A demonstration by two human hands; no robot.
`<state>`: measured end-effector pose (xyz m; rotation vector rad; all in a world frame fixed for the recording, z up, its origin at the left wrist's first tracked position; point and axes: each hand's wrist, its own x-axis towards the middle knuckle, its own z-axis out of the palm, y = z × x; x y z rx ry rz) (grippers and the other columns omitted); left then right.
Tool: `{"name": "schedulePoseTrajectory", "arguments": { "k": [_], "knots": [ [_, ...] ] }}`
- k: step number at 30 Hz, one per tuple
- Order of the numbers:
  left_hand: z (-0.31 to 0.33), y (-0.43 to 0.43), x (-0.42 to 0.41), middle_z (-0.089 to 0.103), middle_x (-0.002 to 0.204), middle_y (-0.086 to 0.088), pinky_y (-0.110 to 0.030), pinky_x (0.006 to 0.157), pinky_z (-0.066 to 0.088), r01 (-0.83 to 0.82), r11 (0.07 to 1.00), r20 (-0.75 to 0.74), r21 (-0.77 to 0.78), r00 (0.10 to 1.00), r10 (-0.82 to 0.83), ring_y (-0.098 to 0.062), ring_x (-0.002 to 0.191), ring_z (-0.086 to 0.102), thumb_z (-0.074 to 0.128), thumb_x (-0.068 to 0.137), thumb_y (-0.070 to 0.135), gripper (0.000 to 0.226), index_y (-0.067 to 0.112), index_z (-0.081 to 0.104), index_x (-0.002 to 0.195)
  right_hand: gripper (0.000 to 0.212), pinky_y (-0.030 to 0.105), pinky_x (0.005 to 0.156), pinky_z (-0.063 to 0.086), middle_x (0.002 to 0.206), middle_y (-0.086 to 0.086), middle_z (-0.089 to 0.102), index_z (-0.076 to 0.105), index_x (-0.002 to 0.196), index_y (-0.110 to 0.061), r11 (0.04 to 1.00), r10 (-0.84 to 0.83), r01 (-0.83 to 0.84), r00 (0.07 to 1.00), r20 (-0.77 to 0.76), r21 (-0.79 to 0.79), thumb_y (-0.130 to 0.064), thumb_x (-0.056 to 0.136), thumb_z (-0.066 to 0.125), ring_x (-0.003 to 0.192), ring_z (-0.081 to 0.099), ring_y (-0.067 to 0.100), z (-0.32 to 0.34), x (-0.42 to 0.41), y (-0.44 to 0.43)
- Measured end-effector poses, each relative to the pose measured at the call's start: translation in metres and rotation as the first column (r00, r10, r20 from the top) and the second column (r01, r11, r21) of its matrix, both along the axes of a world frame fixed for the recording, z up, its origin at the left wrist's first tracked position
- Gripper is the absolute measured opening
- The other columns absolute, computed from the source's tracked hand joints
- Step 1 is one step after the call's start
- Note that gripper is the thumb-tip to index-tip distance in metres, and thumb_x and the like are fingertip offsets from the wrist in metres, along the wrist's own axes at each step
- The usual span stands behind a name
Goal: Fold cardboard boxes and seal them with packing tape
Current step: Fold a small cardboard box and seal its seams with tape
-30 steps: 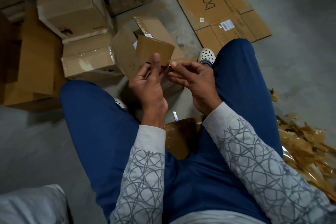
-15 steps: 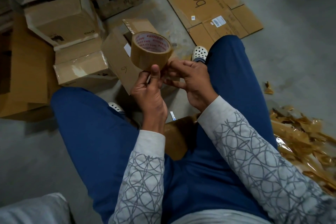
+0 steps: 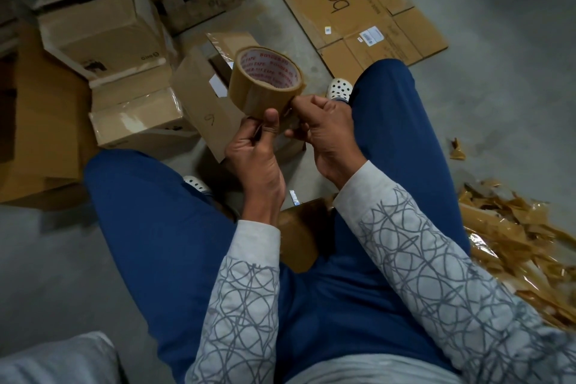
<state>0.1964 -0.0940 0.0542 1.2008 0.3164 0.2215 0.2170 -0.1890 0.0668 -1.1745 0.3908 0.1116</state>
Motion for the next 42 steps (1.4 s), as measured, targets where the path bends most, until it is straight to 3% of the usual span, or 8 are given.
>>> {"name": "schedulePoseTrajectory", "arguments": {
  "k": [4,7,11,19,26,30,37,42],
  "knots": [
    [0.013,0.0,0.0,0.076,0.086,0.013,-0.038,0.1,0.051,-0.016,0.999,-0.038,-0.047,0.999,0.014,-0.007,0.1,0.066,0.072,0.081,0.032,0.014,0.029,0.078,0.069,0.01,0.031,0.063,0.059,0.075,0.007,0.072,0.069,0.085,-0.002,0.999,0.01,-0.012,1.0,0.025,0.05,-0.009,0.093,0.069,0.065,0.067,0.019,-0.001,0.001,0.002],
    [0.018,0.001,0.001,0.077,0.109,-0.003,-0.045,0.11,0.047,-0.067,0.974,-0.101,-0.216,0.994,0.047,-0.026,0.116,0.066,0.073,0.078,0.032,0.019,0.022,0.08,0.093,0.011,0.032,0.066,0.059,0.074,0.006,0.071,0.068,0.084,-0.004,0.995,0.035,-0.037,0.999,0.019,0.09,-0.007,0.095,0.065,0.062,0.065,0.017,0.004,0.0,0.004],
    [0.018,0.003,0.005,0.069,0.127,-0.016,-0.034,0.094,0.055,-0.094,0.918,-0.178,-0.386,0.984,0.026,-0.028,0.116,0.068,0.062,0.099,0.021,0.023,0.014,0.065,0.121,0.024,0.036,0.07,0.06,0.058,-0.003,0.052,0.058,0.073,-0.009,0.991,0.041,-0.039,0.999,-0.016,0.131,-0.005,0.097,0.06,0.051,0.052,0.007,0.005,0.0,0.002],
    [0.016,0.007,0.009,0.073,0.112,-0.011,-0.032,0.096,0.056,-0.071,0.891,-0.122,-0.448,0.992,0.018,-0.023,0.104,0.071,0.059,0.098,0.02,0.024,0.011,0.064,0.119,0.017,0.041,0.079,0.063,0.097,0.018,0.075,0.072,0.104,0.004,0.999,0.008,-0.002,0.99,0.142,-0.043,-0.006,0.09,0.075,0.087,0.074,0.028,-0.002,-0.006,0.005],
    [0.006,-0.001,0.005,0.071,0.115,-0.014,-0.034,0.103,0.053,-0.067,0.883,-0.116,-0.465,0.993,0.014,-0.029,0.116,0.065,0.053,0.102,0.012,0.019,0.013,0.071,0.105,0.019,0.044,0.084,0.062,0.098,0.019,0.076,0.074,0.104,0.005,0.995,-0.065,0.074,0.99,0.129,-0.068,-0.003,0.087,0.077,0.091,0.075,0.033,-0.007,-0.008,0.007],
    [0.001,0.0,0.008,0.074,0.106,-0.01,-0.028,0.091,0.052,-0.054,0.875,-0.105,-0.481,0.994,0.003,-0.022,0.103,0.065,0.057,0.098,0.015,0.026,0.017,0.081,0.09,0.02,0.043,0.085,0.062,0.098,0.025,0.074,0.073,0.103,0.011,0.996,-0.079,0.077,0.996,0.044,0.045,0.002,0.085,0.076,0.085,0.074,0.033,-0.004,-0.007,0.004],
    [0.001,0.0,0.007,0.078,0.091,0.0,-0.019,0.072,0.056,-0.096,0.813,-0.145,-0.574,0.989,0.014,-0.01,0.083,0.074,0.044,0.106,0.005,0.023,0.014,0.065,0.107,0.009,0.036,0.086,0.058,0.083,0.015,0.073,0.071,0.092,0.007,0.962,-0.013,0.054,0.989,-0.15,0.267,0.007,0.084,0.074,0.073,0.071,0.025,0.0,0.0,0.004],
    [0.001,0.0,0.007,0.073,0.106,-0.008,-0.021,0.077,0.057,-0.094,0.817,-0.131,-0.569,0.991,0.023,-0.015,0.092,0.072,0.047,0.105,0.009,0.02,0.013,0.066,0.111,0.008,0.025,0.072,0.062,0.081,0.014,0.072,0.07,0.093,0.005,0.943,-0.048,0.102,0.984,-0.174,0.317,0.006,0.085,0.072,0.069,0.07,0.019,0.0,0.0,0.011]
  ]
}}
